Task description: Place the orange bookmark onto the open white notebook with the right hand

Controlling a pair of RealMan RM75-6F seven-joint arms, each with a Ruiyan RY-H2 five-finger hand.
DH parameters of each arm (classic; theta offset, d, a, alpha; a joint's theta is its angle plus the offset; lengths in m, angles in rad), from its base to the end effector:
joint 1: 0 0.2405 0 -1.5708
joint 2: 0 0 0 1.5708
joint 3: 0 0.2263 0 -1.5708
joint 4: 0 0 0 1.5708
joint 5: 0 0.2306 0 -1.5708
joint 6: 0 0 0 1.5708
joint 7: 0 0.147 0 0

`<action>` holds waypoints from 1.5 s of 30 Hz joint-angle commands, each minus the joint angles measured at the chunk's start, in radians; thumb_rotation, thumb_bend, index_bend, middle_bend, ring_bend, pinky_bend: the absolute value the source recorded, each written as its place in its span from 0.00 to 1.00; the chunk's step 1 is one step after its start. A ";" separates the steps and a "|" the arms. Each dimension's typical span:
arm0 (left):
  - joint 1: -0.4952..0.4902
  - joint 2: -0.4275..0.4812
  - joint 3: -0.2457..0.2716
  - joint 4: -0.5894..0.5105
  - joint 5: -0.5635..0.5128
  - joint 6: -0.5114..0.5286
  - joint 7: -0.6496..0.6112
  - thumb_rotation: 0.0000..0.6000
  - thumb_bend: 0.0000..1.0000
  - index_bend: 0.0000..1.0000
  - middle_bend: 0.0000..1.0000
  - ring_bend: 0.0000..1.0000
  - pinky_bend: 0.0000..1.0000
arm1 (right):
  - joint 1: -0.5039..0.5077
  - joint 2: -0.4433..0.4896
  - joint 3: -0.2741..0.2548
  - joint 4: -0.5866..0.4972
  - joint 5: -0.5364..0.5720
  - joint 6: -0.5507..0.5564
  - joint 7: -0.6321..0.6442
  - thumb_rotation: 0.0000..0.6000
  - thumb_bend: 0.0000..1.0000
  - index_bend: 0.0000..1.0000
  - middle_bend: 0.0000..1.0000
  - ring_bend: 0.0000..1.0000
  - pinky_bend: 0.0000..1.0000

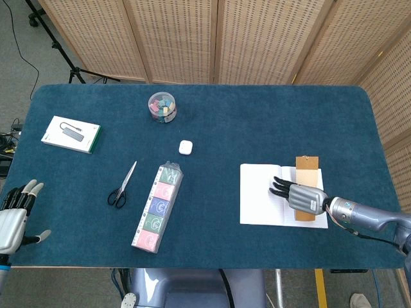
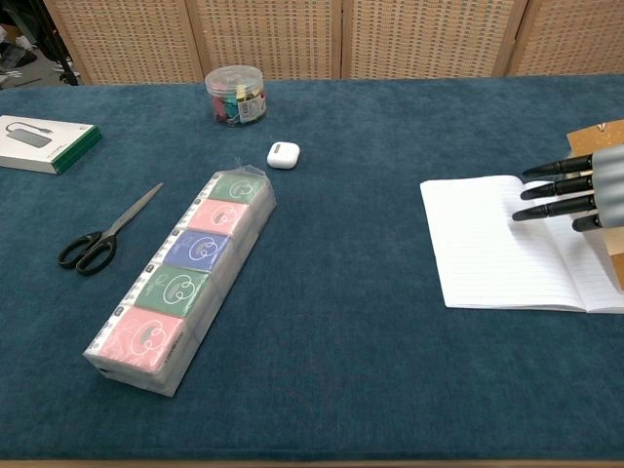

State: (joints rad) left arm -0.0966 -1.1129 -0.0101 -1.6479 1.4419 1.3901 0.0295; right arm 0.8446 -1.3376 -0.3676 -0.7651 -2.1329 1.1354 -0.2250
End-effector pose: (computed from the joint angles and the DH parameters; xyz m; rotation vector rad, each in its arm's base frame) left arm -0.2996 0.1757 0.1101 -1.4184 -1.0212 -0.8020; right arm -0.2829 -0.3396 0.0602 2.5262 0.6607 0.1779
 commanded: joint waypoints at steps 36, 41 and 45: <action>0.000 -0.001 0.005 -0.008 0.013 0.006 0.011 1.00 0.00 0.00 0.00 0.00 0.00 | -0.005 -0.038 -0.014 0.014 -0.016 0.039 -0.001 1.00 0.13 0.45 0.01 0.00 0.00; 0.002 0.003 0.005 -0.007 0.011 0.007 0.003 1.00 0.00 0.00 0.00 0.00 0.00 | 0.000 -0.032 -0.003 -0.011 -0.005 0.022 -0.025 1.00 0.13 0.26 0.00 0.00 0.00; 0.003 0.004 0.006 -0.006 0.012 0.007 -0.001 1.00 0.00 0.00 0.00 0.00 0.00 | -0.001 -0.023 0.003 -0.026 0.006 0.014 -0.032 1.00 0.12 0.09 0.00 0.00 0.00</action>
State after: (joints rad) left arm -0.0939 -1.1091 -0.0042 -1.6542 1.4539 1.3972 0.0289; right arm 0.8434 -1.3615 -0.3652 -0.7897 -2.1275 1.1500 -0.2559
